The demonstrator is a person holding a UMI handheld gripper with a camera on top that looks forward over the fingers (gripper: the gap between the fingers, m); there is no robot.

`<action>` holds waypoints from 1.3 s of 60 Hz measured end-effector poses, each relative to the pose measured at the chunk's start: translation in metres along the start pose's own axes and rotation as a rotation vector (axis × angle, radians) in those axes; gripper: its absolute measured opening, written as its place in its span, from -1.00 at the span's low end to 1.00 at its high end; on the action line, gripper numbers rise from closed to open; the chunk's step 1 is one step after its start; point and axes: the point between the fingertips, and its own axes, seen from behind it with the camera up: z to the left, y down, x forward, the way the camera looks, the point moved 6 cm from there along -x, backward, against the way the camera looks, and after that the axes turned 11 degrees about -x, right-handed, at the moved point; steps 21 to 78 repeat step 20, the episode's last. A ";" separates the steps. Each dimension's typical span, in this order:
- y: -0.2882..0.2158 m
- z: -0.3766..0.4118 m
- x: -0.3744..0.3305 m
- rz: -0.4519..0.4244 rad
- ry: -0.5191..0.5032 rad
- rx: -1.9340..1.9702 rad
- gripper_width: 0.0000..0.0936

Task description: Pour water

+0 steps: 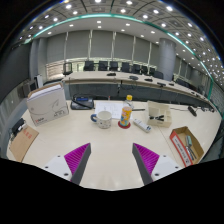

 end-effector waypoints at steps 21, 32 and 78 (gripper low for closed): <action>0.009 0.001 -0.058 -0.021 0.009 0.031 0.84; 0.009 0.001 -0.058 -0.021 0.009 0.031 0.84; 0.009 0.001 -0.058 -0.021 0.009 0.031 0.84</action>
